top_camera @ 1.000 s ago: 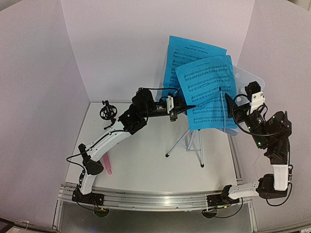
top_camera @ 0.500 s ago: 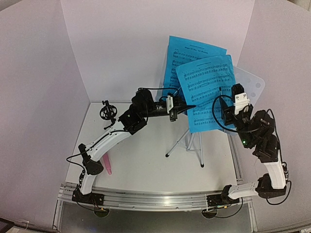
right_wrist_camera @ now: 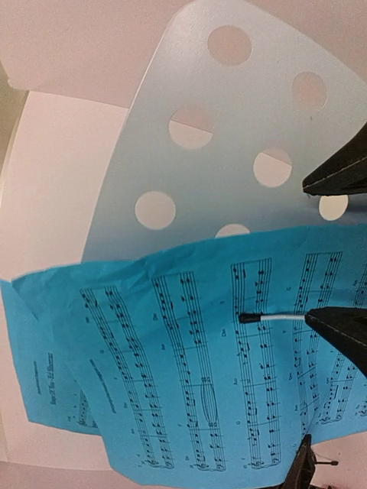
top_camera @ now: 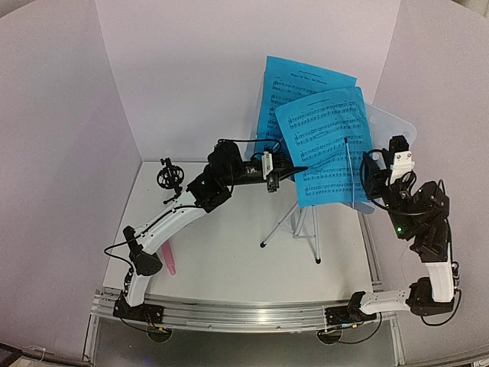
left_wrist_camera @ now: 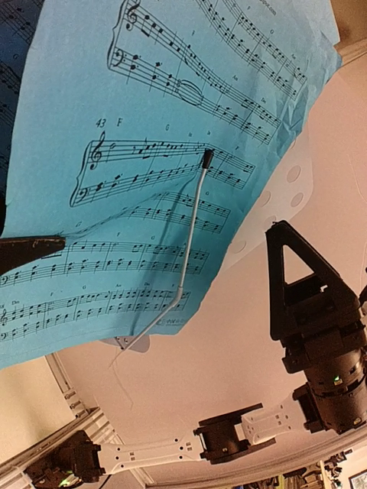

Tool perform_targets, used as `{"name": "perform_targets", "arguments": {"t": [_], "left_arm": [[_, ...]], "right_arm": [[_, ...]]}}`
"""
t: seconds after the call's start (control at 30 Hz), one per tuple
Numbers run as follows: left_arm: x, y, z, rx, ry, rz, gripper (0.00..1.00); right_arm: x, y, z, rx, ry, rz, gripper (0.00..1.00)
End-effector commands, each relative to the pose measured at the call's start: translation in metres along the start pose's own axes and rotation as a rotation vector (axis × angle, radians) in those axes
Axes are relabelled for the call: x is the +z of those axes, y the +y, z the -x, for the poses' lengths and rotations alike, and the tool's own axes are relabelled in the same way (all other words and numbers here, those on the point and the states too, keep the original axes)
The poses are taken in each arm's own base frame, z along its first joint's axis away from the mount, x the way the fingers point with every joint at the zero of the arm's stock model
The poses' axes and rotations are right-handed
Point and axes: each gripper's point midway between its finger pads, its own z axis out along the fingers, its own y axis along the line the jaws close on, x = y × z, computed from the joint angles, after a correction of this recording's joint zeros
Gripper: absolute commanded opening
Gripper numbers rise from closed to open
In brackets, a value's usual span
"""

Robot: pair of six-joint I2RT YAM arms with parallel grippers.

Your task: Set up the instrument practice props

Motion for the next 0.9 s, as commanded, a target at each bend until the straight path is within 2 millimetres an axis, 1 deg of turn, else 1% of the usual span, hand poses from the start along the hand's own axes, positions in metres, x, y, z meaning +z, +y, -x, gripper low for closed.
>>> {"name": "perform_targets", "arguments": {"t": [0.0, 0.1, 0.2, 0.33, 0.37, 0.47, 0.53, 0.73, 0.8, 0.87], "left_arm": [[-0.016, 0.008, 0.046, 0.060, -0.076, 0.018, 0.00], [-0.016, 0.008, 0.047, 0.061, -0.078, 0.015, 0.00], [-0.016, 0.007, 0.047, 0.067, -0.080, 0.011, 0.00], [-0.016, 0.006, 0.045, 0.071, -0.073, 0.009, 0.00], [-0.016, 0.006, 0.045, 0.073, -0.073, 0.010, 0.00], [-0.017, 0.007, 0.045, 0.075, -0.070, 0.014, 0.00], [-0.017, 0.007, 0.045, 0.073, -0.070, 0.014, 0.00], [-0.017, 0.006, 0.047, 0.070, -0.082, 0.007, 0.00], [-0.016, 0.006, 0.047, 0.073, -0.083, 0.008, 0.00], [-0.016, 0.006, 0.045, 0.079, -0.079, 0.010, 0.00]], "right_arm": [[-0.008, -0.012, -0.024, 0.079, 0.022, -0.049, 0.50], [-0.014, -0.017, -0.039, 0.093, 0.036, -0.050, 0.51], [-0.013, -0.013, -0.045, 0.093, 0.044, -0.037, 0.51], [-0.007, 0.000, -0.046, 0.066, 0.052, -0.010, 0.50], [-0.004, 0.003, -0.045, 0.059, 0.054, -0.008, 0.49], [-0.001, 0.006, -0.044, 0.047, 0.057, -0.007, 0.41], [-0.002, 0.004, -0.044, 0.047, 0.057, -0.015, 0.40], [-0.007, -0.007, -0.049, 0.059, 0.061, -0.053, 0.40], [-0.009, -0.013, -0.054, 0.054, 0.070, -0.082, 0.42], [-0.012, -0.018, -0.061, 0.065, 0.076, -0.097, 0.47]]}}
